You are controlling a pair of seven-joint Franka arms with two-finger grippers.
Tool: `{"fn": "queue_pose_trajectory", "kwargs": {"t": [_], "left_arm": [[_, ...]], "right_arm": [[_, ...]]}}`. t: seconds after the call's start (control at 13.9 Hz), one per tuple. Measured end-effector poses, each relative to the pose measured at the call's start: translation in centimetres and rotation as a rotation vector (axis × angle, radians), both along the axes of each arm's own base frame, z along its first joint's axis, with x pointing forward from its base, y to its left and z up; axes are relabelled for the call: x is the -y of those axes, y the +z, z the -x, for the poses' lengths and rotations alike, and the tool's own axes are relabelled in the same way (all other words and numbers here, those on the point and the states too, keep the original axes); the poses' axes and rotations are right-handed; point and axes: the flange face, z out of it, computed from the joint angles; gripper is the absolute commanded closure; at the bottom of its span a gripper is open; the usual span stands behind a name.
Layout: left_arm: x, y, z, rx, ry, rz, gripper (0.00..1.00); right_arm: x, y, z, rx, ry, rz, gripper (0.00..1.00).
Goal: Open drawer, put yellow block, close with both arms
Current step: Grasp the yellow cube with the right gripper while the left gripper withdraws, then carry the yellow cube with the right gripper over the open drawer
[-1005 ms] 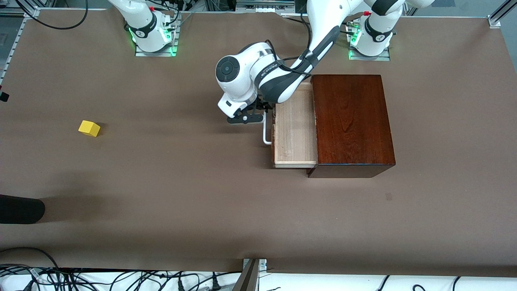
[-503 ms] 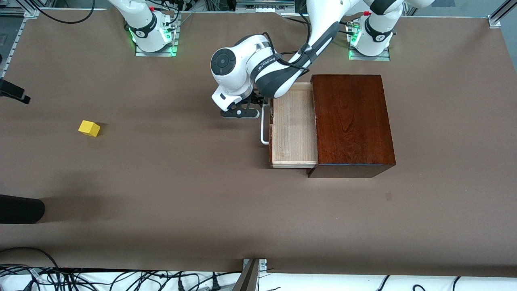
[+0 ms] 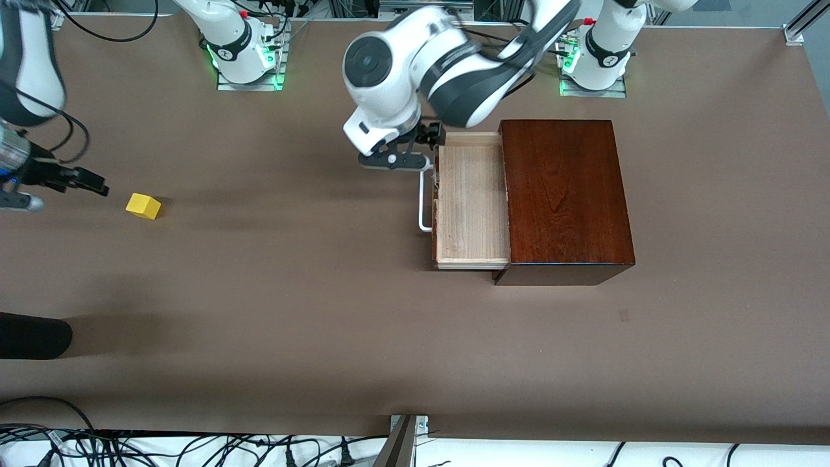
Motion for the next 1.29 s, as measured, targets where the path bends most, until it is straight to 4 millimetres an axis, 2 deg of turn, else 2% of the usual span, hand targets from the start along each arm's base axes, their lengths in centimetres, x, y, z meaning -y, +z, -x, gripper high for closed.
{"fn": "queue_pose_trajectory", "kwargs": {"t": [0.14,0.36,0.5,0.72,0.79,0.86,1.01,1.08,1.15,1.29], "left_arm": [[-4.1,4.6,-2.3,0.026,0.061,0.025,0.00],[-12.9,8.8,-6.4,0.011,0.106,0.008,0.00],[-18.9,11.4,-8.7,0.020,0.108,0.027,0.00],[-28.5,15.7,-10.9,0.047,0.123,0.049,0.00],[-32.2,16.6,-11.6,0.055,0.128,0.057,0.00],[-35.8,17.2,-12.2,0.062,0.129,0.065,0.00],[-42.3,17.4,-13.1,0.071,0.125,0.077,0.00],[-45.2,17.2,-13.2,0.080,0.119,0.082,0.00],[-47.7,16.9,-13.1,0.090,0.117,0.084,0.00],[-51.0,15.5,-12.5,0.108,0.132,0.075,0.00]], "right_arm": [[0.0,-4.4,-0.1,0.017,0.005,0.024,0.00],[-0.2,-9.7,0.9,0.018,0.010,0.044,0.00],[-0.2,-12.1,1.2,0.001,0.011,0.050,0.00],[0.1,-14.7,1.6,-0.016,-0.015,0.044,0.00],[0.1,-15.4,1.6,-0.020,-0.020,0.043,0.06],[0.2,-16.1,1.7,-0.025,-0.021,0.045,0.27],[0.2,-17.3,2.0,-0.044,-0.021,0.045,0.77],[0.2,-17.7,2.1,-0.052,-0.021,0.045,0.91],[0.2,-17.8,2.2,-0.056,-0.022,0.044,0.98],[0.2,-17.6,2.1,-0.065,-0.023,0.040,1.00]]}}
